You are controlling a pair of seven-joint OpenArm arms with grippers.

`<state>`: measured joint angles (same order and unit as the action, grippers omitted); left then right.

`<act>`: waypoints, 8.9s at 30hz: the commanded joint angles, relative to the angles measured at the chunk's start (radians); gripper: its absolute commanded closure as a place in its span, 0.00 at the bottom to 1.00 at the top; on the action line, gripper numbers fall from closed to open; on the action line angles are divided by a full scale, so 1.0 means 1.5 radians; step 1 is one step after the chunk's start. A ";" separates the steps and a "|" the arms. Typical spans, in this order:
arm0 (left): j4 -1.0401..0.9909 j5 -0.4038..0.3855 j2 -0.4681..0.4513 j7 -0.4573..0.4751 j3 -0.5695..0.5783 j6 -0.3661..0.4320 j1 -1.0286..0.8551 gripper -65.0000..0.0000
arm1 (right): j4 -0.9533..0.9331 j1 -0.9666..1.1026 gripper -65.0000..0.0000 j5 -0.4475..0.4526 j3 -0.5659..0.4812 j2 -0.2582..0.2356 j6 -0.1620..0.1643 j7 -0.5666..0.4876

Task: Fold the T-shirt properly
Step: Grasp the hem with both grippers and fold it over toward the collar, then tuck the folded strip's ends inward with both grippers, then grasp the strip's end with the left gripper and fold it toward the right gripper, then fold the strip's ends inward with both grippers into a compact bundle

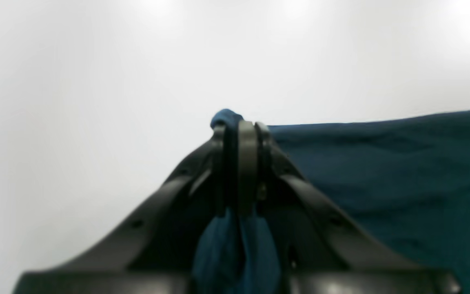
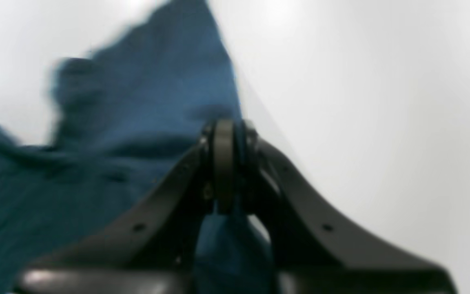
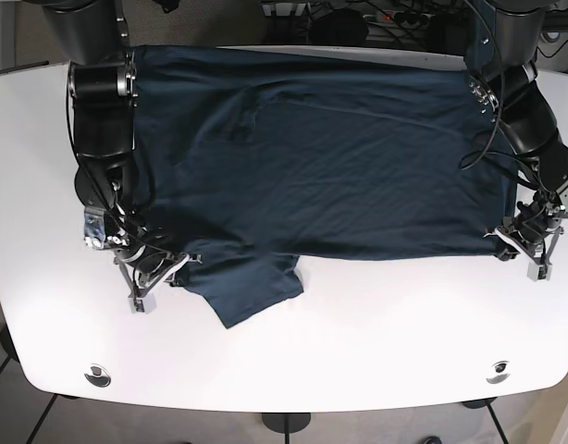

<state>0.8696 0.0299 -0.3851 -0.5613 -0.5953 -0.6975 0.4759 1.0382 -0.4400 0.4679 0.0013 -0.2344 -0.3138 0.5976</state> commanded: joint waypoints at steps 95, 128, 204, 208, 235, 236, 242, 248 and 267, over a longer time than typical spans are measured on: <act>0.430 -0.005 0.137 -0.159 -0.034 0.000 -0.452 0.37 | 0.650 0.542 0.44 0.101 0.297 0.027 -0.004 0.304; 0.394 -0.237 0.082 -0.274 -0.158 0.000 -0.303 0.26 | 0.328 0.320 0.84 0.000 0.133 0.005 -0.005 0.209; 0.511 -0.153 0.200 -0.231 0.192 0.000 -0.355 0.93 | 0.281 0.301 0.30 0.282 0.440 -0.018 -0.004 0.308; 0.491 -0.153 0.202 -0.230 0.166 0.000 -0.353 0.93 | 0.196 0.292 0.30 0.282 0.437 -0.022 -0.005 0.307; 0.339 -0.150 0.359 -0.226 0.188 0.000 -0.298 0.93 | 0.603 0.358 0.97 0.276 0.273 0.028 0.001 0.325; 0.321 -0.150 0.361 -0.218 0.205 0.000 -0.293 0.93 | 0.612 0.357 0.97 0.276 0.263 0.029 0.001 0.325; 0.279 -0.154 0.361 -0.153 0.315 0.000 -0.292 0.93 | 0.607 0.323 0.97 0.274 0.162 0.080 0.001 0.323; 0.280 -0.154 0.361 -0.151 0.329 0.000 -0.292 0.93 | 0.542 0.285 0.97 0.136 0.077 0.146 -0.001 0.318; 0.525 -0.402 0.195 -0.155 0.174 0.000 -0.381 0.93 | 0.463 0.226 0.32 0.074 -0.107 0.204 0.001 0.287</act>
<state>1.6375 -0.5579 -0.0990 -0.8116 -0.3435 -0.6949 -0.1059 1.7184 -0.0841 0.5610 -0.1635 0.0658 -0.3103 1.0458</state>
